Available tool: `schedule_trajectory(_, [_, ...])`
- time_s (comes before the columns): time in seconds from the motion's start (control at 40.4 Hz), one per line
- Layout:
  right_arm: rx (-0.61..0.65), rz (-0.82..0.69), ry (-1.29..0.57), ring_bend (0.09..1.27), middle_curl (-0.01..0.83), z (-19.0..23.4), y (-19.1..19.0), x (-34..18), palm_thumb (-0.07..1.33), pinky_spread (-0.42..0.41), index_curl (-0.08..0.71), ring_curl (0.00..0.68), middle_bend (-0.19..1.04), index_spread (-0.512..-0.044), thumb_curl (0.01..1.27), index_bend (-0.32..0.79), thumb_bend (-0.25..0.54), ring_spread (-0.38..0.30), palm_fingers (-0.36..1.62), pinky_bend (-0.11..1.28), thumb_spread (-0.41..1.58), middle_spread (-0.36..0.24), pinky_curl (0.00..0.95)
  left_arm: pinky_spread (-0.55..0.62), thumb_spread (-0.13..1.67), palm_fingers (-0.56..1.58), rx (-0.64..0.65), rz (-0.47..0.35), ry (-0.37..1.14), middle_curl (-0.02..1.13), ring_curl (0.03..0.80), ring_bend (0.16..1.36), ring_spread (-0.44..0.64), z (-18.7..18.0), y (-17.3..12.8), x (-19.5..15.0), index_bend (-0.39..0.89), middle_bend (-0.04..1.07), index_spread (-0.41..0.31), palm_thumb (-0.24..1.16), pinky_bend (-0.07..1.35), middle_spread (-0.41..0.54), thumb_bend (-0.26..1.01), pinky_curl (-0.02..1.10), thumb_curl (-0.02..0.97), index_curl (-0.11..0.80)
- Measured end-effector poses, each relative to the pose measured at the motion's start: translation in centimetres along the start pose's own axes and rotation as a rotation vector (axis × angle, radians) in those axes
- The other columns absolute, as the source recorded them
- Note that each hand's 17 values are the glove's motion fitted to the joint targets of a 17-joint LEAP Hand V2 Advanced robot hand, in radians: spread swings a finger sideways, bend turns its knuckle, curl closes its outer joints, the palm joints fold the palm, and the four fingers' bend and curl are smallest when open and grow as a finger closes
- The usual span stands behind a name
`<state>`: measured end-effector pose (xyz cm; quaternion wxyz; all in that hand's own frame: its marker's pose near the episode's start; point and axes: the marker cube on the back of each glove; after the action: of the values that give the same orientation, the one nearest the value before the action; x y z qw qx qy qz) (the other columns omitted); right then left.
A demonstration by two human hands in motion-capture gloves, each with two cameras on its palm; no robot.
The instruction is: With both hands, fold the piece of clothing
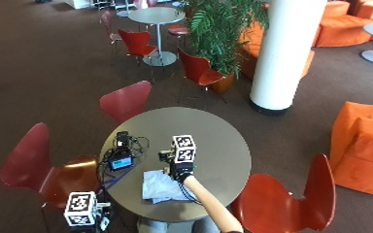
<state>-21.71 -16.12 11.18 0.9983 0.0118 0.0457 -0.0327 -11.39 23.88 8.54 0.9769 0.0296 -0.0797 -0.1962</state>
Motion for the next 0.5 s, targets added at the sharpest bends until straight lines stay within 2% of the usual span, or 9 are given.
schedule_trajectory(0.05, [0.006, -0.002, -0.003, 0.64, 0.507, 0.0, 0.2, 0.1, 0.92, -0.330, 0.212, 0.456, 0.27, -0.219, 0.61, 0.08, -0.028, -0.231, 1.16, 0.66, 0.77, -0.164, 0.385, 0.17, 1.26, 0.29, -0.087, 0.000, 0.049, 0.32, 0.301, 0.54, 0.23, 0.5, 1.2, 0.6, 0.15, 0.17, -0.082, 0.08, 0.36, 0.114, -0.01, 0.36, 0.225, 0.319])
schedule_trajectory(0.198, [0.009, -0.015, -0.004, 0.64, 0.508, 0.3, 0.4, 0.2, 0.92, -0.329, 0.212, 0.454, 0.27, -0.219, 0.61, 0.08, -0.028, -0.231, 1.16, 0.66, 0.77, -0.165, 0.385, 0.17, 1.26, 0.29, -0.133, 0.002, 0.049, 0.33, 0.301, 0.54, 0.23, 0.3, 2.1, 1.0, 0.15, 0.17, -0.081, 0.08, 0.36, 0.115, -0.01, 0.36, 0.225, 0.318])
schedule_trajectory(0.495, [-0.026, -0.044, 0.024, 0.64, 0.508, 1.0, 1.2, 0.3, 0.92, -0.330, 0.212, 0.454, 0.27, -0.219, 0.61, 0.08, -0.029, -0.231, 1.16, 0.66, 0.77, -0.165, 0.383, 0.17, 1.25, 0.28, -0.103, -0.011, 0.100, 0.33, 0.302, 0.54, 0.24, -0.1, 1.5, 1.2, 0.15, 0.17, -0.081, 0.07, 0.36, 0.115, -0.01, 0.36, 0.227, 0.319])
